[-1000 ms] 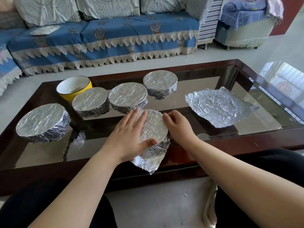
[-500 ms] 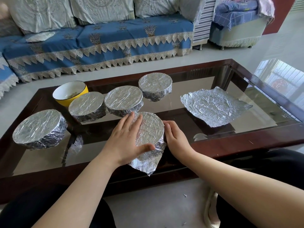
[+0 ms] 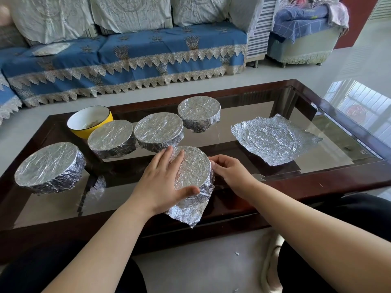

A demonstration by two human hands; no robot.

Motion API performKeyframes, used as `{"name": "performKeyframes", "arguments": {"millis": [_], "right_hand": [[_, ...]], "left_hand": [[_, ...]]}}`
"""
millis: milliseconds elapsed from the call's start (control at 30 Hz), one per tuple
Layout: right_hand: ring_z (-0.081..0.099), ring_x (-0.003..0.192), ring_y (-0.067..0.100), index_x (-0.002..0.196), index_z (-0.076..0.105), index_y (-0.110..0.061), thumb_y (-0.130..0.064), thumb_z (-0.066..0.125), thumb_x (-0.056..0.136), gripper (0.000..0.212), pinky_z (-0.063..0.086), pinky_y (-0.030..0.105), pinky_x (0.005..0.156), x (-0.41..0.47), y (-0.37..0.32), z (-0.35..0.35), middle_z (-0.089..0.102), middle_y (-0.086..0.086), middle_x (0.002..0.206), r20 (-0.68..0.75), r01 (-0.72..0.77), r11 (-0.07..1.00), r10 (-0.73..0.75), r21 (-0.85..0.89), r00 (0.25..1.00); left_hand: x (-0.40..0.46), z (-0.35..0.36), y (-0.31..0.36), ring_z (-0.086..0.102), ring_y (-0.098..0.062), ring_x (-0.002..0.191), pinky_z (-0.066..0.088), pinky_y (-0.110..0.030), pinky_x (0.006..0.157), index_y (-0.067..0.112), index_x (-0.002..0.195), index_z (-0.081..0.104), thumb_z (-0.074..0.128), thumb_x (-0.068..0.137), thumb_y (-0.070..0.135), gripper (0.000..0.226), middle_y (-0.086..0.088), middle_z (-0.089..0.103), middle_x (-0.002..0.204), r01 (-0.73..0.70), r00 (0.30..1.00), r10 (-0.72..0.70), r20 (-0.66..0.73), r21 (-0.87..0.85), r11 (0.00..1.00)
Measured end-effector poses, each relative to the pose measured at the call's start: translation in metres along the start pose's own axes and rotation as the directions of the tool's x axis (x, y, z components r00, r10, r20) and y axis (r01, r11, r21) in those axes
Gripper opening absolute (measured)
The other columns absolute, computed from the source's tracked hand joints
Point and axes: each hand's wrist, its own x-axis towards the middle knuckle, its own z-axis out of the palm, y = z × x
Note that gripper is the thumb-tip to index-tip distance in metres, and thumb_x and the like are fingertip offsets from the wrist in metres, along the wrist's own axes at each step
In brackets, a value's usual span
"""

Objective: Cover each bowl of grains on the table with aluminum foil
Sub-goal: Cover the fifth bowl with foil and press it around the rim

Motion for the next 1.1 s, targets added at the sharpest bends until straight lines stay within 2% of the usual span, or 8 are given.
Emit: {"name": "performKeyframes", "arguments": {"millis": [133,233,333,433,700,833,967,1100], "right_hand": [[0.065,0.072,0.009,0.095,0.072,-0.016,-0.015,0.059,0.096,0.013,0.055,0.028,0.072,-0.003,0.004,0.011,0.073,0.000,0.083,-0.087,-0.026,0.995,0.034,0.095,0.996],[0.064,0.063,0.004,0.092,0.072,-0.015,-0.014,0.059,0.097,0.014,0.050,0.018,0.059,0.000,0.005,0.015,0.072,-0.002,0.077,-0.126,-0.055,0.986,0.076,0.158,0.989],[0.068,0.070,0.007,0.093,0.072,-0.013,-0.014,0.060,0.096,0.013,0.052,0.019,0.063,0.002,0.004,0.017,0.074,0.000,0.083,-0.127,-0.071,0.972,0.101,0.224,0.987],[0.067,0.065,0.008,0.094,0.072,-0.012,-0.014,0.060,0.095,0.011,0.052,0.022,0.059,0.005,0.004,0.019,0.074,0.001,0.080,-0.108,-0.097,0.951,0.134,0.293,0.985],[0.064,0.067,0.010,0.095,0.071,-0.010,-0.015,0.060,0.096,0.012,0.052,0.025,0.063,0.009,0.008,0.021,0.073,0.005,0.084,-0.127,-0.086,0.955,0.126,0.283,0.984],[0.062,0.073,0.016,0.096,0.071,-0.010,-0.017,0.059,0.097,0.014,0.053,0.035,0.072,0.010,0.009,0.025,0.072,0.008,0.088,-0.150,-0.079,0.967,0.117,0.241,0.982],[0.067,0.078,0.016,0.097,0.073,-0.014,-0.025,0.057,0.098,0.019,0.055,0.038,0.078,0.006,0.006,0.030,0.074,0.005,0.089,-0.124,-0.062,0.946,0.106,0.319,0.987],[0.067,0.089,0.021,0.110,0.071,-0.015,-0.035,0.066,0.090,0.029,0.053,0.040,0.080,0.006,0.008,0.030,0.073,0.009,0.101,-0.078,-0.032,0.934,0.064,0.357,0.995]], "left_hand": [[0.000,-0.001,0.001,-0.018,-0.015,0.150,0.000,-0.045,0.122,0.033,0.156,-0.010,-0.010,0.041,0.104,0.135,0.002,-0.017,0.164,0.007,1.000,-0.007,0.008,-0.003,1.000],[0.001,0.000,0.001,-0.018,-0.015,0.150,-0.002,-0.044,0.121,0.033,0.156,-0.008,-0.010,0.041,0.104,0.135,0.002,-0.017,0.164,0.010,1.000,-0.010,0.005,-0.005,1.000],[0.002,-0.001,0.000,-0.017,-0.014,0.150,-0.002,-0.044,0.121,0.034,0.157,-0.007,-0.010,0.041,0.104,0.135,0.003,-0.017,0.164,0.016,1.000,-0.015,0.009,-0.023,1.000],[0.002,-0.001,-0.001,-0.016,-0.013,0.150,-0.001,-0.045,0.121,0.035,0.157,-0.007,-0.009,0.041,0.105,0.135,0.004,-0.015,0.165,0.017,1.000,-0.017,0.008,-0.036,0.999],[0.002,0.000,-0.001,-0.015,-0.013,0.150,-0.001,-0.042,0.120,0.034,0.157,-0.005,-0.007,0.042,0.105,0.135,0.004,-0.013,0.165,0.008,1.000,-0.008,-0.010,-0.041,0.999],[0.000,0.000,-0.003,-0.015,-0.011,0.150,0.001,-0.045,0.120,0.036,0.157,-0.006,-0.005,0.042,0.105,0.134,0.008,-0.014,0.165,0.001,1.000,-0.002,-0.009,-0.059,0.998],[-0.001,0.000,-0.012,-0.012,-0.009,0.150,0.007,-0.051,0.121,0.039,0.156,-0.003,0.000,0.043,0.107,0.132,0.013,-0.011,0.164,0.028,1.000,-0.029,-0.004,-0.157,0.987],[-0.003,-0.002,-0.018,-0.008,-0.006,0.149,0.006,-0.048,0.122,0.038,0.157,0.003,0.005,0.043,0.107,0.133,0.013,-0.005,0.165,0.028,0.999,-0.033,-0.014,-0.272,0.962]]}}
